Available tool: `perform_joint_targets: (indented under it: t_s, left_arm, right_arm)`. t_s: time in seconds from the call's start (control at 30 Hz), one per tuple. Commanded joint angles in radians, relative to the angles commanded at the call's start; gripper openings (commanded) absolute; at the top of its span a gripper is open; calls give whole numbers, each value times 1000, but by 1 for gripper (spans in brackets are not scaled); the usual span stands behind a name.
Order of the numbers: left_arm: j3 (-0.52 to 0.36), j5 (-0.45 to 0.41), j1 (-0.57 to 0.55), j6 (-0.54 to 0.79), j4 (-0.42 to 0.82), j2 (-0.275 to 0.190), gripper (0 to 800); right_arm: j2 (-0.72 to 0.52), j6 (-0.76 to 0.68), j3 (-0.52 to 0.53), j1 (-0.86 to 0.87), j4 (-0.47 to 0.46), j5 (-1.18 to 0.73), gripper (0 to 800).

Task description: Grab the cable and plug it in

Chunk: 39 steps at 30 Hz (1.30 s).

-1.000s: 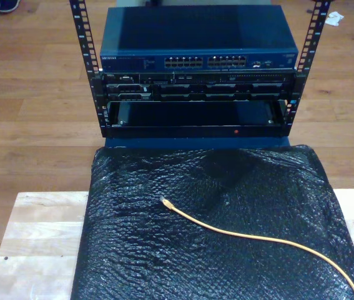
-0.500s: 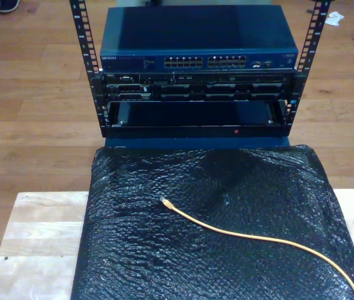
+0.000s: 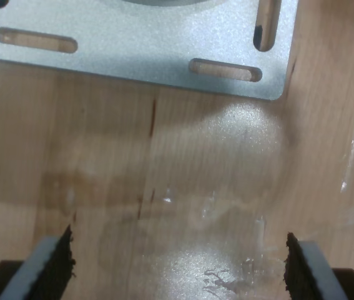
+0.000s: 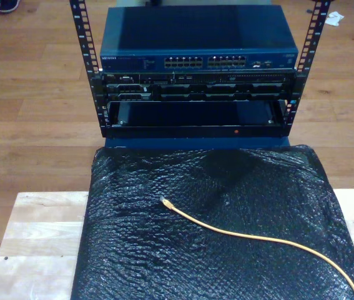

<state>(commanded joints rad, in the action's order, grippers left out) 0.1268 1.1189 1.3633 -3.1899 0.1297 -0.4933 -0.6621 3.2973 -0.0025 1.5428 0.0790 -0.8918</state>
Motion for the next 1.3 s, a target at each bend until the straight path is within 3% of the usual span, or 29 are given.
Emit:
perform_joint_targets:
  t_s: [1.3]
  left_arm:
    - [11, 21, 0, -18, 0, -11, 800]
  right_arm:
    - [-28, -2, -23, 0, 0, -25, 798]
